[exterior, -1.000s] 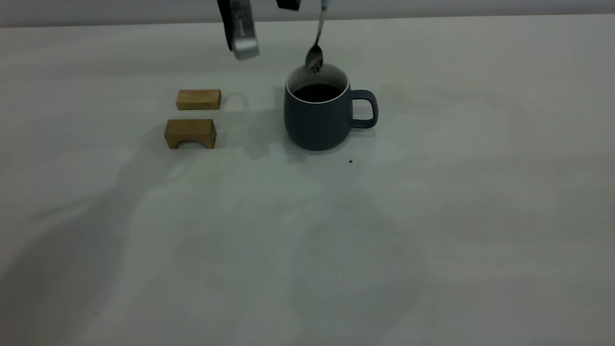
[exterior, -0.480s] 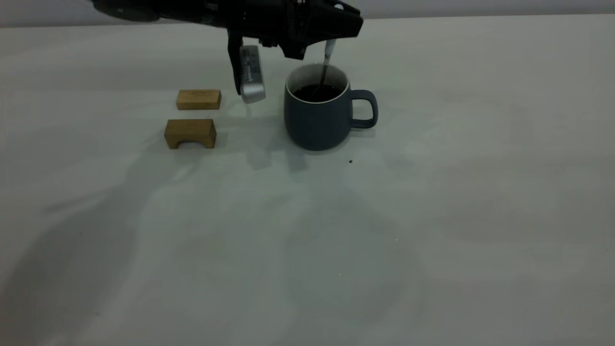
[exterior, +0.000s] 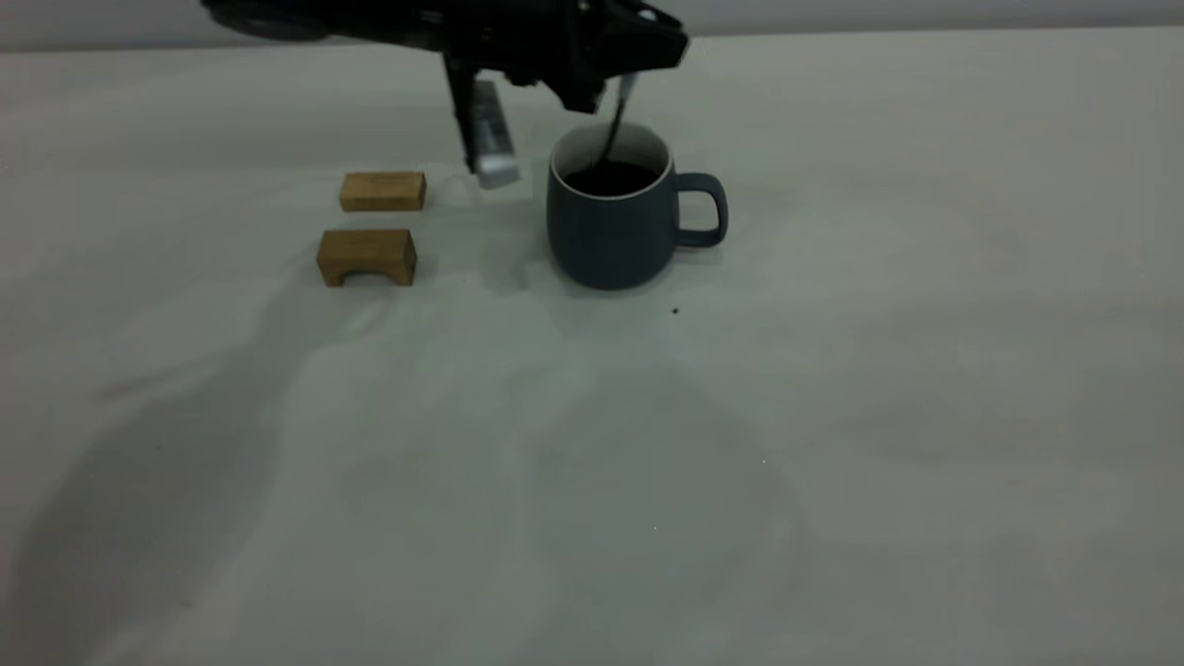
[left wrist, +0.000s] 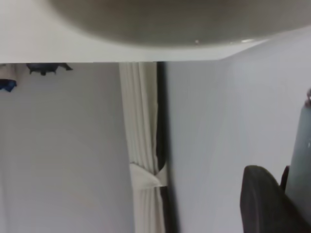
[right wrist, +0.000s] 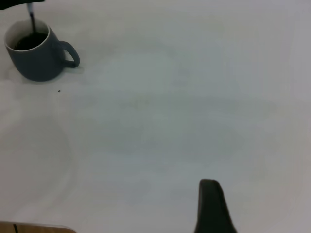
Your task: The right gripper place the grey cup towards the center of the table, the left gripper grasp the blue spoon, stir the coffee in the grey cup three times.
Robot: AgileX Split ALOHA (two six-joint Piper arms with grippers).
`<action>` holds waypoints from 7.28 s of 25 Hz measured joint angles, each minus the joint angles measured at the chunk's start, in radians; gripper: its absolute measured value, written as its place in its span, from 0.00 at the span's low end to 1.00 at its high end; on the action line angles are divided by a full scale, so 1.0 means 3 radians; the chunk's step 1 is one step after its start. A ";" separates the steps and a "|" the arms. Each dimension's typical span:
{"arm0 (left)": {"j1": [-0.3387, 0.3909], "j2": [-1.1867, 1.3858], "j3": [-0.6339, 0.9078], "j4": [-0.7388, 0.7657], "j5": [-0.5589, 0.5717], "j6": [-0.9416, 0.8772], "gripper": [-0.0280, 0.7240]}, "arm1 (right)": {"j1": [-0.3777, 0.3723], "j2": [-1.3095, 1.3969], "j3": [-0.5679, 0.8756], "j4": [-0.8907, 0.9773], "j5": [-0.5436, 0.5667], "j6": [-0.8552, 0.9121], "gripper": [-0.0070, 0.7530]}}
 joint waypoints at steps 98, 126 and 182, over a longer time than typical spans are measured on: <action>0.0275 -0.0044 -0.0036 0.1488 0.1290 0.0087 0.64 | 0.0000 -0.0003 0.0000 0.0003 0.0000 0.0003 0.71; 0.0275 -0.2630 -0.0027 0.5769 0.1360 0.1782 0.64 | 0.0000 -0.0006 0.0000 0.0003 0.0000 0.0003 0.71; 0.1050 -0.8627 0.3953 0.5972 0.1313 0.2493 0.64 | 0.0000 -0.0006 0.0000 0.0003 0.0001 0.0003 0.71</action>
